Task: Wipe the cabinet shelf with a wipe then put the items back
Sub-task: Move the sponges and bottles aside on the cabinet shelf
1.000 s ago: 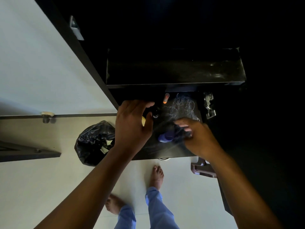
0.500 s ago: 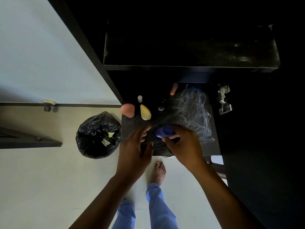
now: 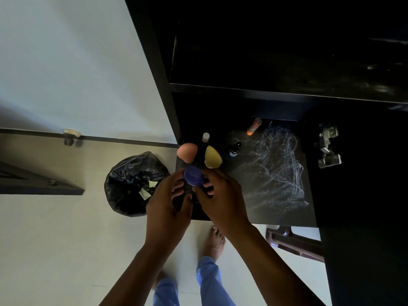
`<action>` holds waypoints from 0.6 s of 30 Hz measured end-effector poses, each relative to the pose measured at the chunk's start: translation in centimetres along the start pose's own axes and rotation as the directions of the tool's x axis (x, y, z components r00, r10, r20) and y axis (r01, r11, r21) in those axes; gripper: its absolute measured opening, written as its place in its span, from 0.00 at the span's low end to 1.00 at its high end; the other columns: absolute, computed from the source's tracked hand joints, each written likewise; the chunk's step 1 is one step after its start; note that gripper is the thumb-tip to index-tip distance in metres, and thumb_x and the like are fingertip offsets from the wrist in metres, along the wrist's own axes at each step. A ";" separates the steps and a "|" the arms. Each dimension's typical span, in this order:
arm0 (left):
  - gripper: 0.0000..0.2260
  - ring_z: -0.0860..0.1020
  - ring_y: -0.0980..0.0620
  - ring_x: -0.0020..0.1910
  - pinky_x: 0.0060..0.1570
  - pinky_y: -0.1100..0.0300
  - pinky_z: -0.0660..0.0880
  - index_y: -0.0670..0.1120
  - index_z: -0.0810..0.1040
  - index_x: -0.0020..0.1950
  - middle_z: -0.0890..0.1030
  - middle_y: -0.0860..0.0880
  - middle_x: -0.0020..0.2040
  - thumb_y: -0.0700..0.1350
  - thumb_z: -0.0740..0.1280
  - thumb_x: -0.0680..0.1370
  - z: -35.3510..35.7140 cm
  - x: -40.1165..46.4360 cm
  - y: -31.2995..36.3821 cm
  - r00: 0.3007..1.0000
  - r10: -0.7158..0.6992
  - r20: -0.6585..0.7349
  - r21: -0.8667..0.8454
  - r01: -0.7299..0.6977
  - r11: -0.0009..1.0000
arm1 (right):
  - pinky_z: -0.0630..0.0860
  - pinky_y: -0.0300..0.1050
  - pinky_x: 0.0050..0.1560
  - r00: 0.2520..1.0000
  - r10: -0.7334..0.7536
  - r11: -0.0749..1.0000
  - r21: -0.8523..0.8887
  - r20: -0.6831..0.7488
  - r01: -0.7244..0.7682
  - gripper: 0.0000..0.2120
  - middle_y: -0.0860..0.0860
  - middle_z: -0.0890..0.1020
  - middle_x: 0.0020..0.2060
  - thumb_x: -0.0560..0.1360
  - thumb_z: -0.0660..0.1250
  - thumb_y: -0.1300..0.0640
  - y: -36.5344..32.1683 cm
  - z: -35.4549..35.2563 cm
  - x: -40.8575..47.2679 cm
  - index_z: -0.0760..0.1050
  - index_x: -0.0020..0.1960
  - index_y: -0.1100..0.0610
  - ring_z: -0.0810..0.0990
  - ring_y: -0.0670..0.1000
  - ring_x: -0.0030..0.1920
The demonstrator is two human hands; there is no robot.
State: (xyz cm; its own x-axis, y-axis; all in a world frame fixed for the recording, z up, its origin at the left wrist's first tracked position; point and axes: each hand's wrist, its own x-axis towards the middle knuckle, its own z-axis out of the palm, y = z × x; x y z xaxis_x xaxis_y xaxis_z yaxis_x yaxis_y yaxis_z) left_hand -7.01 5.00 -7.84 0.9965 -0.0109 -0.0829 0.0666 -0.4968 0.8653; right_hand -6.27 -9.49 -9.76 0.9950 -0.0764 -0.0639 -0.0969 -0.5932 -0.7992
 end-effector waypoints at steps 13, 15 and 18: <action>0.21 0.83 0.49 0.56 0.54 0.49 0.82 0.45 0.79 0.65 0.84 0.47 0.56 0.28 0.63 0.77 -2.2 0.7 -0.8 0.963 -0.117 -0.243 -0.129 0.088 0.988 | 0.81 0.43 0.45 0.928 0.179 0.980 -0.020 -0.326 -0.196 0.18 0.47 0.80 0.50 0.72 0.77 0.61 3.5 -7.7 3.4 0.77 0.58 0.51 0.80 0.44 0.44; 0.18 0.83 0.46 0.56 0.54 0.42 0.82 0.46 0.80 0.64 0.84 0.47 0.56 0.29 0.63 0.78 -2.8 1.4 0.5 0.957 -0.101 -0.273 -0.191 0.049 0.980 | 0.81 0.41 0.45 0.947 0.170 0.981 -0.042 -0.274 -0.188 0.21 0.47 0.81 0.53 0.71 0.78 0.59 4.3 -7.6 5.1 0.78 0.61 0.51 0.80 0.43 0.43; 0.13 0.84 0.46 0.54 0.56 0.40 0.81 0.43 0.81 0.61 0.84 0.46 0.56 0.32 0.64 0.80 -3.9 2.7 3.3 0.942 0.019 -0.336 -0.156 -0.076 0.985 | 0.82 0.41 0.43 0.967 0.143 0.980 -0.105 -0.213 -0.168 0.20 0.48 0.82 0.55 0.70 0.79 0.57 4.7 -7.3 6.7 0.79 0.61 0.52 0.81 0.43 0.41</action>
State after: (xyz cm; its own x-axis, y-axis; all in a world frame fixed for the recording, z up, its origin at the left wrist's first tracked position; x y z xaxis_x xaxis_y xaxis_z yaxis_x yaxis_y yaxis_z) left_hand -3.90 6.70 -3.29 0.9566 0.2719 0.1050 -0.0023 -0.3530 0.9356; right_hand -0.23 -18.61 -9.63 0.9430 -0.3290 -0.0491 -0.2647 -0.6527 -0.7099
